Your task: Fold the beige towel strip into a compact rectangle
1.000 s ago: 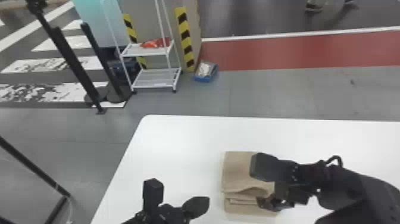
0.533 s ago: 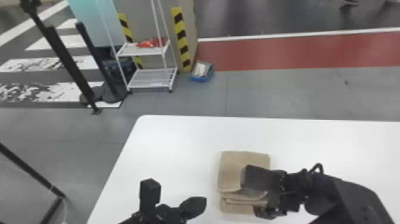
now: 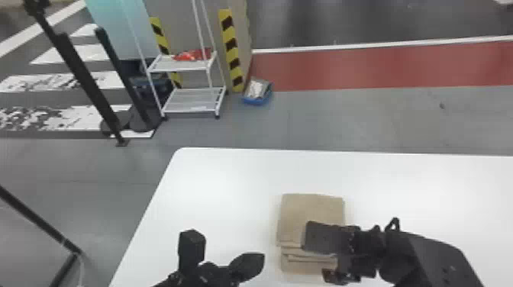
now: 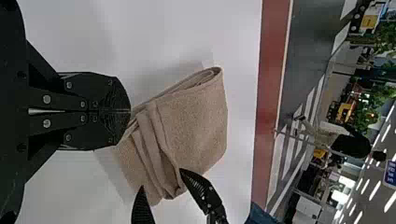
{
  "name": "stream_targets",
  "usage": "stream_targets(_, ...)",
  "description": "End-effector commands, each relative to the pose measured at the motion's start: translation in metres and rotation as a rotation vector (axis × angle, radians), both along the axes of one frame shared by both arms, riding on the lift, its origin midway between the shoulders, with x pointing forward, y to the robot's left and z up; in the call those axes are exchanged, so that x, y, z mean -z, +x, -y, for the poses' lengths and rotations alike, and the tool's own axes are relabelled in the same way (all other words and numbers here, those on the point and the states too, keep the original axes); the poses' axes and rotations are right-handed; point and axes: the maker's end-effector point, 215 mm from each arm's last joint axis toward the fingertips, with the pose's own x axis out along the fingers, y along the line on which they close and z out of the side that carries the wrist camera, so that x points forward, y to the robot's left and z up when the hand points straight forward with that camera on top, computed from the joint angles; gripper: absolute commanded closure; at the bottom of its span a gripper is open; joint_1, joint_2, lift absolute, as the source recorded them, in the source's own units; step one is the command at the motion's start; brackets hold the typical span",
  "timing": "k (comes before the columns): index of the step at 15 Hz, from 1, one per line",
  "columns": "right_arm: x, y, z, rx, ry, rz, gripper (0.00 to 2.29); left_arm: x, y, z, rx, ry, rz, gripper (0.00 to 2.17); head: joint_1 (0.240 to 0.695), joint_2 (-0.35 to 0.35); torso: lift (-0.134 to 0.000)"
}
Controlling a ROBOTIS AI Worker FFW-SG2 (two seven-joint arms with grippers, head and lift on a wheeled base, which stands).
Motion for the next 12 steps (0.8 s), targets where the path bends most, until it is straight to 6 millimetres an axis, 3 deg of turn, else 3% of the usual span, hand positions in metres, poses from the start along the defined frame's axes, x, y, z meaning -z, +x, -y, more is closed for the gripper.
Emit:
stream_targets(1,0.0,0.001,0.0,0.008,-0.01,0.007,0.48,-0.001,0.0,0.003,0.006,-0.001,0.002,1.68,0.695,0.192,0.0)
stream_targets(7,-0.003,0.013,0.01,0.063,-0.015,0.014,0.53,0.0,-0.004,0.007,0.013,-0.004,-0.003,1.68,0.695,0.173,0.0)
stream_targets(12,0.003,0.01,0.015,0.085,-0.023,-0.004,0.62,0.0,-0.005,0.01,0.018,-0.006,-0.002,1.68,0.695,0.161,0.0)
